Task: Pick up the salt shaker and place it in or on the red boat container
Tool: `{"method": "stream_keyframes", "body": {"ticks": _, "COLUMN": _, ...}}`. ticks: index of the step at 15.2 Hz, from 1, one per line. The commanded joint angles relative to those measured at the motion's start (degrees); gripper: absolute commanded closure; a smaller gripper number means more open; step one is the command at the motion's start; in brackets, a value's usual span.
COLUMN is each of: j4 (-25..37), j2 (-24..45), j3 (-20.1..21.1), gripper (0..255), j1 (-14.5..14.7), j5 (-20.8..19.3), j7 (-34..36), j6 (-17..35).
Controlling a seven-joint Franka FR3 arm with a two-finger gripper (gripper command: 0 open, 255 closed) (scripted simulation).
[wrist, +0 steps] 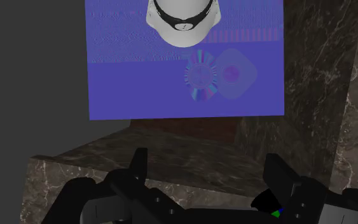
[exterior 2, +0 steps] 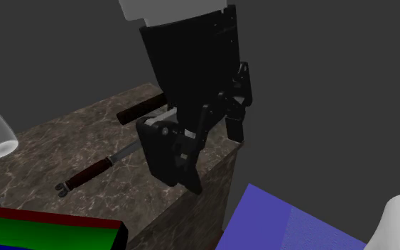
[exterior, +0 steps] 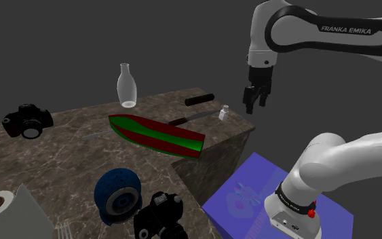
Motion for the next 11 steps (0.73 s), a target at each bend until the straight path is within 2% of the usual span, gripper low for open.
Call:
{"method": "stream_keyframes", "body": {"ticks": 1, "j4": 0.0, "j2": 0.0, "j3": 0.0, "gripper": 0, "j1": 0.0, "j5": 0.0, "j7": 0.0, "j6": 0.0}}
{"method": "stream_keyframes", "body": {"ticks": 11, "j4": 6.09, "j2": 18.87, "j3": -7.48, "gripper": 0, "j1": -3.05, "j5": -5.06, "j7": -9.38, "j6": 11.2}}
